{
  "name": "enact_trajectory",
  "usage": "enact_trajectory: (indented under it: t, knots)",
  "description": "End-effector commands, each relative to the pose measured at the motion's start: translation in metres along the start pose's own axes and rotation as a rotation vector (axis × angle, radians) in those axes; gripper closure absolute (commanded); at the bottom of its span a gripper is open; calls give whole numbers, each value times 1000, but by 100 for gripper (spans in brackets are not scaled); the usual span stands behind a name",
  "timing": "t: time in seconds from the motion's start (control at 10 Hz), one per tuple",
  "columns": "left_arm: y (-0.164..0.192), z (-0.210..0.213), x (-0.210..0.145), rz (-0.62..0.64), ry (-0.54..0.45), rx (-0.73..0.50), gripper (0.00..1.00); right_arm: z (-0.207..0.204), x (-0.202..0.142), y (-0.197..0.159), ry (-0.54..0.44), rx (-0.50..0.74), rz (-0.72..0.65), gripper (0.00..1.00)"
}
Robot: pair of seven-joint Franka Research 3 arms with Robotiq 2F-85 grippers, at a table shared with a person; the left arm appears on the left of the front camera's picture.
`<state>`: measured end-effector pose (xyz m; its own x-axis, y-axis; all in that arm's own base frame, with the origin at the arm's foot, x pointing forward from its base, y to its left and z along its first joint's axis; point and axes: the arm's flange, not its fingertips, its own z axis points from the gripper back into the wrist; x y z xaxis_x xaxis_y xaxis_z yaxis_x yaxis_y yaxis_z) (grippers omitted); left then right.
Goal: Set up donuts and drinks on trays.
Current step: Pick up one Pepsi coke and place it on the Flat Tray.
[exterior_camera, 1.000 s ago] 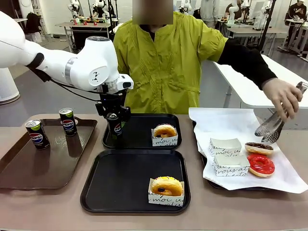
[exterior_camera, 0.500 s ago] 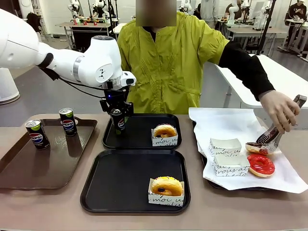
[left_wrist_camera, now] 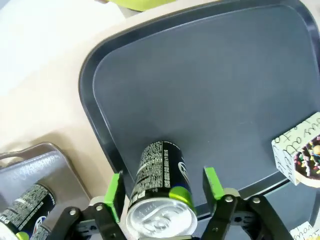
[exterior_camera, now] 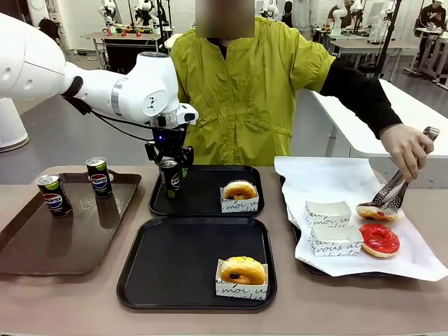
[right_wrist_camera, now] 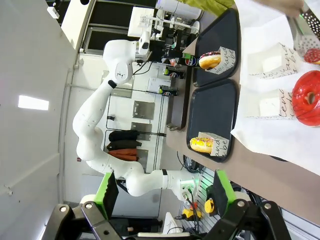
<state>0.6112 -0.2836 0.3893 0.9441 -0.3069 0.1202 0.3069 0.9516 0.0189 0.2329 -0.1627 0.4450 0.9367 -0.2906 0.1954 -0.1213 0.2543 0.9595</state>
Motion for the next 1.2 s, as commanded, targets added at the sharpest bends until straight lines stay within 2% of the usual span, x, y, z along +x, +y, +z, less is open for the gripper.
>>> enact_trajectory:
  t: [0.0,0.2,0.4,0.7,1.0,1.1]
  knots:
    - [-7,36,-22,2,-56,54,17,-1,1,0,-8,5,17,0]
    - [-7,77,-59,-24,-77,76,0,-1,1,0,-8,5,17,0]
    - [12,116,-110,-32,-84,77,0,-1,1,0,-8,5,17,0]
    - [57,148,-190,-81,-180,19,0,-1,1,0,-8,5,17,0]
    - [100,156,-220,4,-209,-30,0,-1,1,0,-8,5,17,0]
    - [74,159,-205,-35,-175,18,0,-1,1,0,-8,5,17,0]
